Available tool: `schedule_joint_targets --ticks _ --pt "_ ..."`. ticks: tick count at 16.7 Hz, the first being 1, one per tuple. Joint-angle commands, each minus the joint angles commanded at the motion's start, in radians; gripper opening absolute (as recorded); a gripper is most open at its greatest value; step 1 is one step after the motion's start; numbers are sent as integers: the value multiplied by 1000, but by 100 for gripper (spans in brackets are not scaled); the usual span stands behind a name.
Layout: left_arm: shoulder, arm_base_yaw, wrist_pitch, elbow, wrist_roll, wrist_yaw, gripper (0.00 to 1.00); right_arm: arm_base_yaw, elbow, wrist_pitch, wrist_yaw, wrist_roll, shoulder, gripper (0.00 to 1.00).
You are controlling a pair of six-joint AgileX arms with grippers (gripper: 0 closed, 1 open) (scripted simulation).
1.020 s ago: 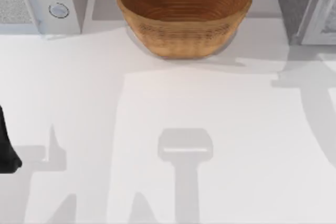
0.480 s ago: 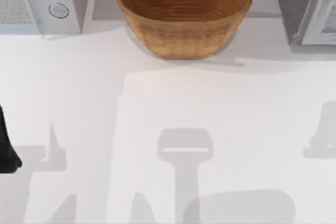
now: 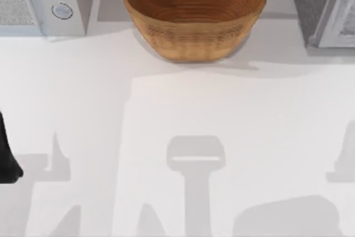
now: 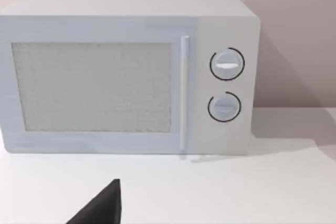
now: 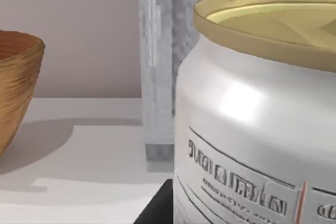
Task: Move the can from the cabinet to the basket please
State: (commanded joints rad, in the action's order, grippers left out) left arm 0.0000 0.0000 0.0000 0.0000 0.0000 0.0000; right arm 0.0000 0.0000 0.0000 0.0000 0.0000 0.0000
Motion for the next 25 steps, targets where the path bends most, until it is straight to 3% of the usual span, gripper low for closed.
schedule_joint_targets --ticks 5,10,25 --pt "0 0 0 0 0 0 100 7 4 2 4 2 17 0" --pt "0 0 0 0 0 0 100 85 193 77 76 5 226 0" --pt "0 0 0 0 0 0 100 519 1294 434 541 14 1739 0"
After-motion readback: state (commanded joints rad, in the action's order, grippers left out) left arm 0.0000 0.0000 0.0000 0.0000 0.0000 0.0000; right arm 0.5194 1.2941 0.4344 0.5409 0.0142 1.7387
